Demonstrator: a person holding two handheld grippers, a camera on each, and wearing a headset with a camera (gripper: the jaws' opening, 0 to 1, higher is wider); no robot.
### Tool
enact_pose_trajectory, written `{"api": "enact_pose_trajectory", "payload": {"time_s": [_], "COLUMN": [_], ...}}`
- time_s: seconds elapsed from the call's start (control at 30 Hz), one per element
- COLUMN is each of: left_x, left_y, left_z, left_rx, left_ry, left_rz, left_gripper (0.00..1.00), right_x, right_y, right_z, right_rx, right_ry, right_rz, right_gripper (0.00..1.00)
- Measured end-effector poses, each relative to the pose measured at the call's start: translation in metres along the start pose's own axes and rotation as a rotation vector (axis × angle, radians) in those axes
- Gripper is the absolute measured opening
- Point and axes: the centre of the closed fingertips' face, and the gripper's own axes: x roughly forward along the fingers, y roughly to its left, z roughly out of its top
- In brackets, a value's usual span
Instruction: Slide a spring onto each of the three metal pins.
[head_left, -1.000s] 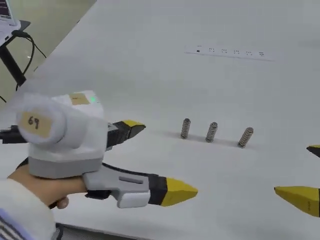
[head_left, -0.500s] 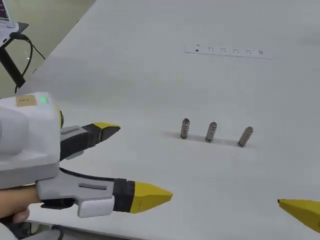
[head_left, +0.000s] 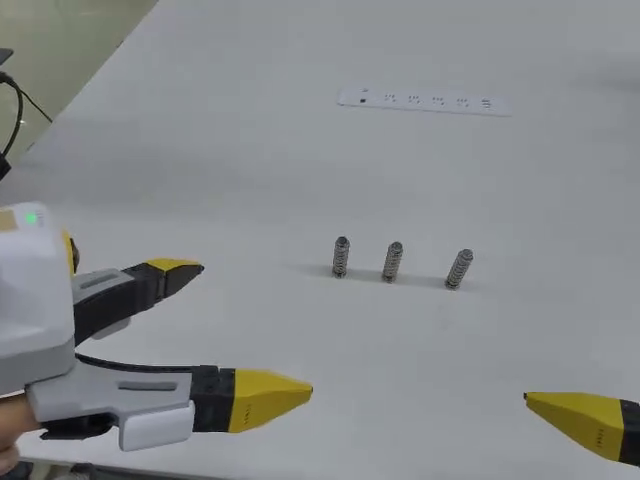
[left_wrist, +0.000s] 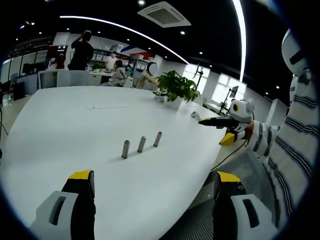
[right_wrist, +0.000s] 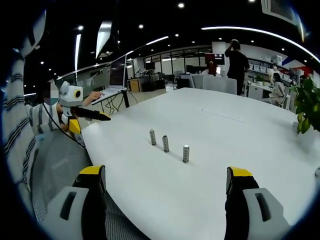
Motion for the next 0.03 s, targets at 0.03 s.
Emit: {"api": "enact_pose_trajectory", "payload": {"time_s": [0.03], "left_x": [-0.0001], "left_y": [0.0003], "left_z": [-0.0017], "left_rx": [0.0], "left_ry": [0.005], "left_rz": [0.001], "left_gripper": [0.98], "right_x": [-0.0005], "right_y": [-0.0005], "right_z": [-0.0004], "right_rx": [0.001], "right_ry": [0.002], "right_rz": [-0.003], "right_gripper": [1.0]}}
